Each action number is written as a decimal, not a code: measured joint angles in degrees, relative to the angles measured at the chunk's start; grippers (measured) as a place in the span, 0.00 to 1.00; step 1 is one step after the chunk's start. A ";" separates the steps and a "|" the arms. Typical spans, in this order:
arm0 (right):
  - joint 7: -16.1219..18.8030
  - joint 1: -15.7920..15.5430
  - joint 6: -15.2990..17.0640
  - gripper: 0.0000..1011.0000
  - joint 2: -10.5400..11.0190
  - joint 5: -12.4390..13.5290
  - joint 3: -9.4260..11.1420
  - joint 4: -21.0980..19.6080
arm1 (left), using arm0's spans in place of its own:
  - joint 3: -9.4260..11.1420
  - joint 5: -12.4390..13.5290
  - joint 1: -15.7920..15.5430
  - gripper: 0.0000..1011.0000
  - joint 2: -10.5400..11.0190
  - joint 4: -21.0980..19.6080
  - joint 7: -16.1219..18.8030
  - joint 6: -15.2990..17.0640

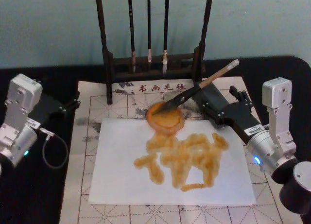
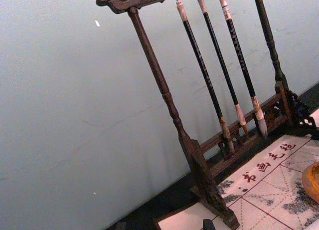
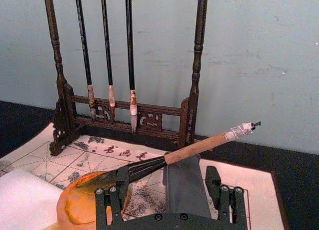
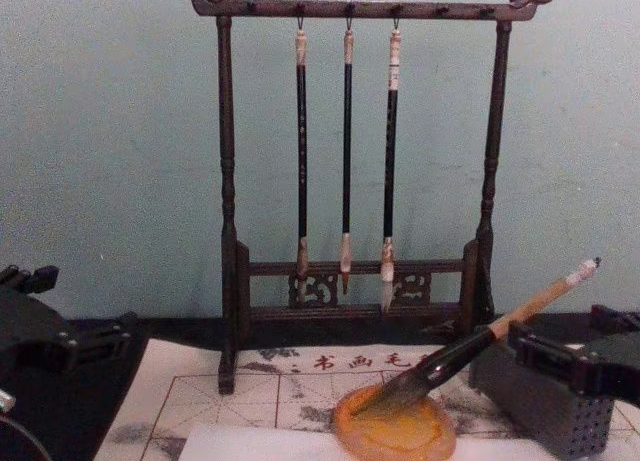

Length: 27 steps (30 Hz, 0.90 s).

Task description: Pick up the brush from the inkstone, write on the paper, then place the brush back to its original position.

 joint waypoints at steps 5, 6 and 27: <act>0.03 0.01 0.02 0.99 0.00 0.06 0.02 0.00 | 0.00 0.00 0.00 0.99 0.00 0.00 0.00 0.00; 0.03 0.01 0.03 0.99 0.00 0.08 0.02 0.00 | 0.00 0.00 0.00 0.99 0.00 0.00 0.00 0.00; 0.11 0.01 0.06 0.99 0.00 0.22 0.01 0.00 | 0.00 0.00 0.00 0.99 0.00 0.00 0.00 0.00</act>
